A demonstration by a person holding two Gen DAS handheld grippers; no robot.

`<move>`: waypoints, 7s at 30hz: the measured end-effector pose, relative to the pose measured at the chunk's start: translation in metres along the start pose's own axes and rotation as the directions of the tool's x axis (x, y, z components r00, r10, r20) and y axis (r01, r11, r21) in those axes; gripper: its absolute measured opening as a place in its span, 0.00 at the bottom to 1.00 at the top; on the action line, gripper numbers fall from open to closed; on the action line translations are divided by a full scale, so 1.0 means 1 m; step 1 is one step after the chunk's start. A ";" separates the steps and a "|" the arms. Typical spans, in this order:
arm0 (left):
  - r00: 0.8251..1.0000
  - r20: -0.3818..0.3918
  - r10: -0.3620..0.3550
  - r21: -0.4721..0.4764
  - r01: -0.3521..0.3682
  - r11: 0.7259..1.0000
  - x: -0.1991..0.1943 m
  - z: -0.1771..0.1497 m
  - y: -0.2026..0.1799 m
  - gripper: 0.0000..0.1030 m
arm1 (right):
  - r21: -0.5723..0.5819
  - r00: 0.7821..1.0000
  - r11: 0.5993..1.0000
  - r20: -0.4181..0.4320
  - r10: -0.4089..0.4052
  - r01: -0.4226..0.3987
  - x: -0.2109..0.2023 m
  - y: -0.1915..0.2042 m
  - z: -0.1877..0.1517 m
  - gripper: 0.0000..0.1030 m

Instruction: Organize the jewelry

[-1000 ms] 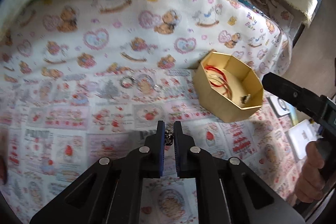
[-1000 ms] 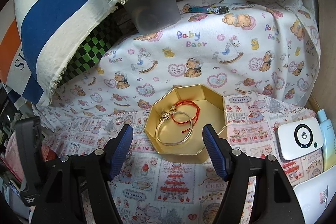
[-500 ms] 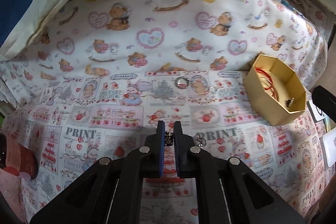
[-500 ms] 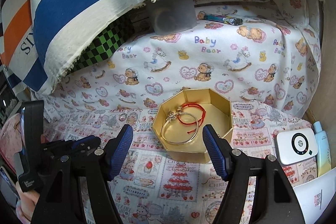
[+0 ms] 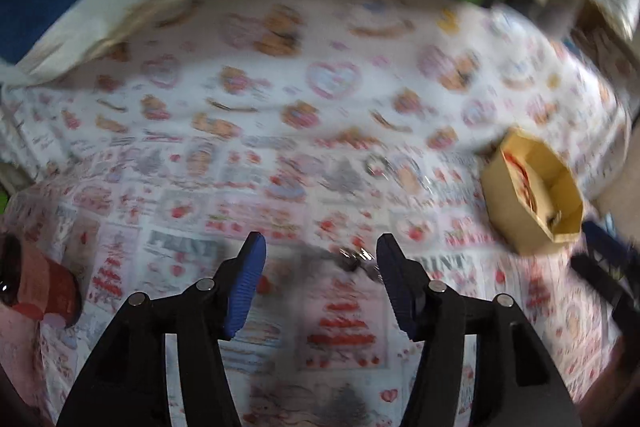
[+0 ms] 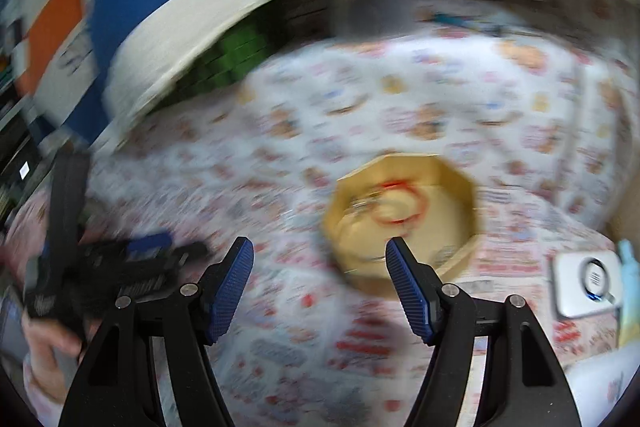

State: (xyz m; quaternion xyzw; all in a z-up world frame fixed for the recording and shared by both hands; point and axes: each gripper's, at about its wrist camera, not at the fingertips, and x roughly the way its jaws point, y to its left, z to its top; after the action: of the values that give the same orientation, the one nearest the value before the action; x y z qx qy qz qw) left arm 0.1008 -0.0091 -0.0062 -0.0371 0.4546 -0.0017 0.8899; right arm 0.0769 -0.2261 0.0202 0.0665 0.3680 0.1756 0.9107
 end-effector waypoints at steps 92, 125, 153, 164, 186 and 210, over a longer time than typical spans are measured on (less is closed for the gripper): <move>0.910 0.026 -0.413 0.168 0.403 0.900 0.006 0.026 -0.150 0.14 | 0.431 0.987 0.888 0.100 0.128 -0.159 -0.017 -0.118 0.016 0.08; 0.979 0.113 -0.170 0.169 0.150 0.974 0.034 0.044 -0.063 0.52 | 0.311 0.986 0.947 0.113 -0.120 0.079 -0.008 -0.112 0.022 0.47; 0.989 -0.025 -0.145 0.126 0.147 0.981 0.076 0.021 -0.047 0.18 | 0.223 0.977 0.962 0.099 -0.187 0.161 -0.002 -0.090 0.018 0.47; 0.993 0.075 -0.086 0.106 0.078 0.991 0.025 -0.015 -0.025 0.18 | 0.132 0.973 0.975 0.121 -0.195 0.179 -0.003 -0.064 0.015 0.47; 0.979 0.196 -0.057 -0.032 0.065 0.997 -0.001 0.008 0.030 0.18 | -0.081 0.985 0.993 -0.142 -0.094 0.083 0.069 0.043 0.045 0.41; 0.956 0.292 0.009 0.012 -0.013 1.000 -0.030 0.007 0.022 0.18 | -0.167 0.932 0.972 -0.298 -0.209 0.165 0.137 0.045 0.025 0.14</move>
State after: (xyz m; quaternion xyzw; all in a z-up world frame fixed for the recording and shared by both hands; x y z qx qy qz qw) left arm 0.0887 0.0142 0.0206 -0.0286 0.3186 0.0055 0.9474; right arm 0.1740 -0.1338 -0.0394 -0.0612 0.4993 0.1216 0.8557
